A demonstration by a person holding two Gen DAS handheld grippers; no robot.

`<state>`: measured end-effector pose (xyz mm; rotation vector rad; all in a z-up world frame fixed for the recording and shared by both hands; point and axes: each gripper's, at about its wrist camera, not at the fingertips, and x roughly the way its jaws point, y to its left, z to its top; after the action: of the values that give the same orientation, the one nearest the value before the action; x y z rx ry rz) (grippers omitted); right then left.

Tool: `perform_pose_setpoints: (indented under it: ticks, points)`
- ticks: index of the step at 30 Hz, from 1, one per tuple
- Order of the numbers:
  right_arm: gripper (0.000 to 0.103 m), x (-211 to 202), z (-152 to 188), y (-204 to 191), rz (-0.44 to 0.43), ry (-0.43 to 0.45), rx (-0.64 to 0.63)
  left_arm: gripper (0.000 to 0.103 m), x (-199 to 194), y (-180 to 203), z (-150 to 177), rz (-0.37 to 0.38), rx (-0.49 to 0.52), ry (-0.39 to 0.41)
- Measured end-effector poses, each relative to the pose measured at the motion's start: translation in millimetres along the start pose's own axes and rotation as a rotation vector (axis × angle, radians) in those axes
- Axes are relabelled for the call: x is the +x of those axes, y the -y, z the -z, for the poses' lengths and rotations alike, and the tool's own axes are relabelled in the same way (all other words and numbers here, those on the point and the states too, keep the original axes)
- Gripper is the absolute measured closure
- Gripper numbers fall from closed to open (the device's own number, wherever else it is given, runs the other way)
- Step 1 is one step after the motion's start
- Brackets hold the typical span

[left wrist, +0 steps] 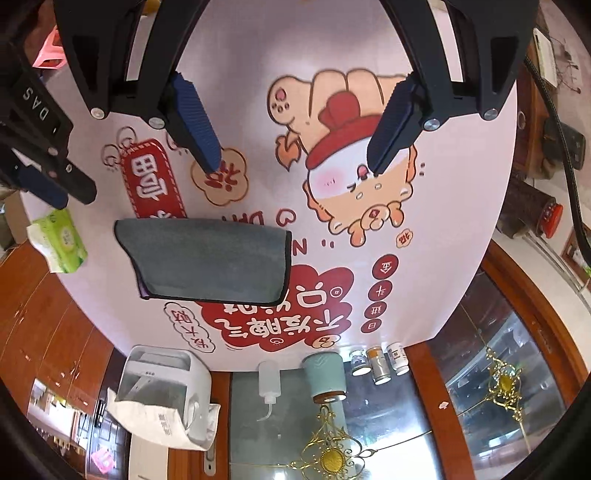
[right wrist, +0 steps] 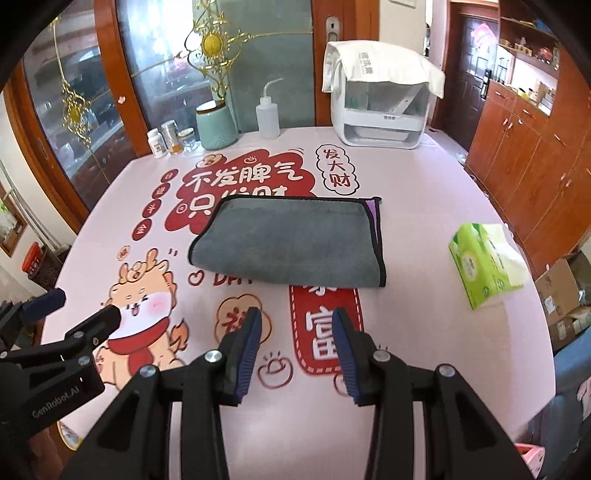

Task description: Fold towel

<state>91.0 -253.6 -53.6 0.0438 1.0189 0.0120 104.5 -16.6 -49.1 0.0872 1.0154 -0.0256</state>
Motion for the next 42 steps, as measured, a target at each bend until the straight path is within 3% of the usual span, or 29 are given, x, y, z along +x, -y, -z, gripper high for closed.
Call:
perform_pose_setpoints:
  ticks: [6,16,25,42]
  points:
    - [0.056,-33.0,18.3,-12.8,0.018,0.034,0.004,0.018,-29.4,-2.7,19.4,0.026,0.011,0.014]
    - [0.056,-68.4,53.9,-34.4,0.059,0.056,0.032,0.018,-66.8,-12.8,49.9,0.045,0.034,0.073]
    - [0.056,-91.6,77.0,-47.0,0.072,0.055,0.055,0.018,-84.6,-23.5,70.0,0.062,0.040,0.078]
    - [0.049,-108.2,59.0,-29.0,0.042,0.100,-0.019,0.018,-107.7,-8.3,71.9,0.017,-0.066,0.117]
